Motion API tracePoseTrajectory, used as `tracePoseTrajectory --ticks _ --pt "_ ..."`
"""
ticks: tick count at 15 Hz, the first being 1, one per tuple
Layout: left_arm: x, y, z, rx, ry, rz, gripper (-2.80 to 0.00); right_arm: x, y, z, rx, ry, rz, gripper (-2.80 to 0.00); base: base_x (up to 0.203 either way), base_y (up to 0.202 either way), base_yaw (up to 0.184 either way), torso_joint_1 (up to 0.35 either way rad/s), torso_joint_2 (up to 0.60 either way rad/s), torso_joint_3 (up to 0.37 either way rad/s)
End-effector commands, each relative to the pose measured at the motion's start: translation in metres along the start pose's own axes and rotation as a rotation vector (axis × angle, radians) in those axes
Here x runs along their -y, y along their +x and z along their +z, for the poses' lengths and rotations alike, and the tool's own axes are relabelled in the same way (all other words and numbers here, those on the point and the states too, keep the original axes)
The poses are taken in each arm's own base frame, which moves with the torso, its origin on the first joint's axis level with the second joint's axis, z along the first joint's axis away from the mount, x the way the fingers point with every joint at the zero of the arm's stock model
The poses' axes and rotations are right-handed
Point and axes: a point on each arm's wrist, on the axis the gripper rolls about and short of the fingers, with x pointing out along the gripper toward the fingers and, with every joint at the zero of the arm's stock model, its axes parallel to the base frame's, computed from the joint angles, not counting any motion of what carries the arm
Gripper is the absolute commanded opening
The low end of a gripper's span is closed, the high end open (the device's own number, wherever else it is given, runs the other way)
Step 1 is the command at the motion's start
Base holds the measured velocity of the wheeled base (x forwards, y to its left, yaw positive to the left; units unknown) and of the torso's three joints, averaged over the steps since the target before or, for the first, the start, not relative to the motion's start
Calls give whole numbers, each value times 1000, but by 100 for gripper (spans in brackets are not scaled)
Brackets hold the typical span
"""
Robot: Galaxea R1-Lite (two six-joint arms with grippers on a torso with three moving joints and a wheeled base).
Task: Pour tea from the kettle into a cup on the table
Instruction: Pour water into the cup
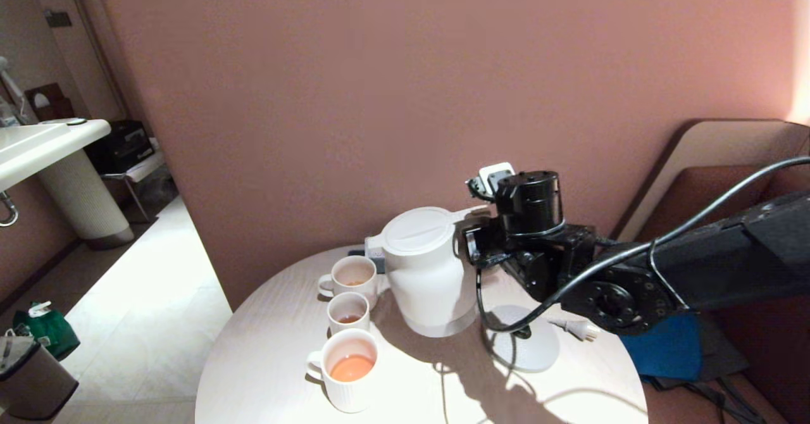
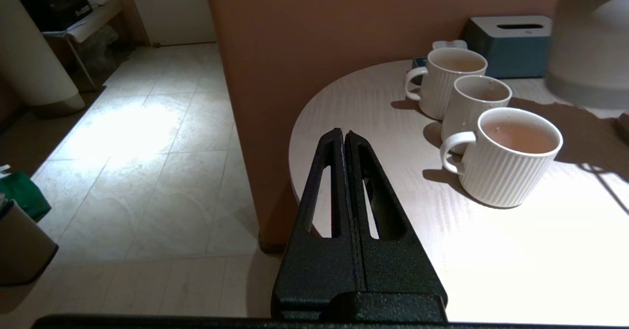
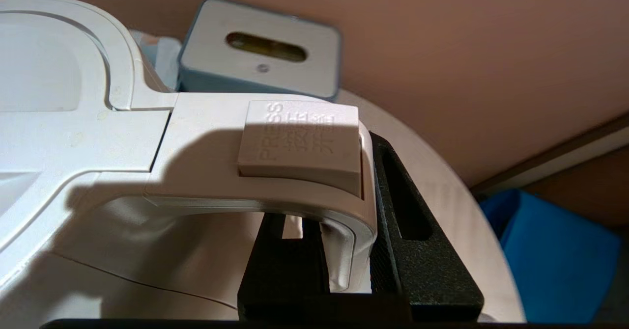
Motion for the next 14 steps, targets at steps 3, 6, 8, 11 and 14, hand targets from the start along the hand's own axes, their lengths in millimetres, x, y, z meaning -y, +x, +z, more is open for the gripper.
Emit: tracePoseTrajectory --ticks 3,6,8,11,14 --pt "0 0 0 0 -1 1 -280 -26 25 -15 -25 -29 -1 -280 0 0 0 0 0 0" --pt "0 0 0 0 -1 1 -280 -33 33 -17 -23 -65 -1 -280 0 0 0 0 0 0" --pt "0 0 0 0 -1 1 -280 -36 39 -18 -20 -97 -8 -280 0 0 0 0 0 0" --pt "0 0 0 0 -1 1 -280 -39 43 -11 0 -131 -11 -280 0 0 0 0 0 0" --pt "0 0 0 0 -1 1 -280 -43 49 -9 10 -168 -23 -280 0 0 0 0 0 0"
